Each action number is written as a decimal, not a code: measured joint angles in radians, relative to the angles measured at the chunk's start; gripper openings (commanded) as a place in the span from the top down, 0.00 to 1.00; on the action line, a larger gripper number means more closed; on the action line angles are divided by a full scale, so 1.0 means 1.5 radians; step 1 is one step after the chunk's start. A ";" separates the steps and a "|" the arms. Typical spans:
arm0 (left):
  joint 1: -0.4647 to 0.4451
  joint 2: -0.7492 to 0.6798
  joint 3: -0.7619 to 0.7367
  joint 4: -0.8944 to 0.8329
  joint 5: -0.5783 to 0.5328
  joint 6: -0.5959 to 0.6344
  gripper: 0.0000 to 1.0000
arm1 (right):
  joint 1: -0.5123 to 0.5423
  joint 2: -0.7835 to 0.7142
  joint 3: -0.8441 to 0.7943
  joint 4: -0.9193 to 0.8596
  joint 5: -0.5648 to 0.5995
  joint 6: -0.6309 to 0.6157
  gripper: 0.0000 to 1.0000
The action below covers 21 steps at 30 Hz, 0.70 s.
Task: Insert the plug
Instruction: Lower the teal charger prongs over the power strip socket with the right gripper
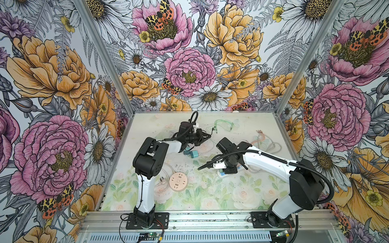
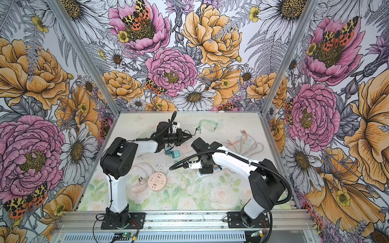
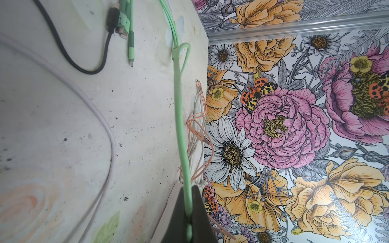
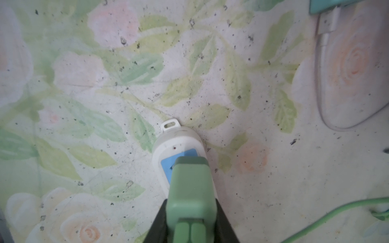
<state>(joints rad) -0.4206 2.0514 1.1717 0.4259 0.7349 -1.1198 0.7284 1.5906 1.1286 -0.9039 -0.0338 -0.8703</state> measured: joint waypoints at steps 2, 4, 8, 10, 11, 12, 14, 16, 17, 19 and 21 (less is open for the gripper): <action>0.001 0.000 -0.006 0.003 0.002 -0.003 0.96 | 0.003 0.001 0.000 0.000 0.003 -0.004 1.00; 0.002 0.000 -0.011 0.007 0.004 -0.005 0.96 | 0.004 0.001 0.000 0.001 0.006 -0.007 1.00; 0.006 0.000 -0.015 0.017 0.008 -0.007 0.96 | 0.006 0.002 0.000 0.001 0.005 -0.009 1.00; 0.007 0.000 -0.016 0.025 0.010 -0.011 0.96 | 0.007 0.002 0.000 0.002 0.004 -0.009 1.00; 0.007 0.000 -0.018 0.029 0.011 -0.014 0.96 | 0.008 0.002 0.000 0.004 0.001 -0.008 1.00; 0.008 0.000 -0.021 0.034 0.012 -0.018 0.96 | 0.010 0.004 0.001 0.006 -0.003 -0.007 1.00; 0.008 0.000 -0.028 0.044 0.012 -0.025 0.97 | 0.018 0.007 0.003 0.010 -0.005 -0.007 1.00; 0.009 0.000 -0.035 0.055 0.013 -0.032 0.97 | 0.026 0.013 0.008 0.012 -0.012 -0.006 1.00; 0.009 0.000 -0.038 0.061 0.013 -0.036 0.97 | 0.031 0.016 0.011 0.013 -0.016 -0.005 1.00; 0.009 0.000 -0.043 0.069 0.015 -0.040 0.97 | 0.042 0.023 0.017 0.016 -0.027 -0.001 1.00; 0.010 0.000 -0.049 0.079 0.015 -0.041 0.97 | 0.054 0.035 0.021 0.019 -0.041 0.004 1.00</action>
<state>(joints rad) -0.4053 2.0510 1.0981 0.5438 0.7574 -1.1812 0.8093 1.6428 1.1606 -0.8761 -0.0952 -0.8646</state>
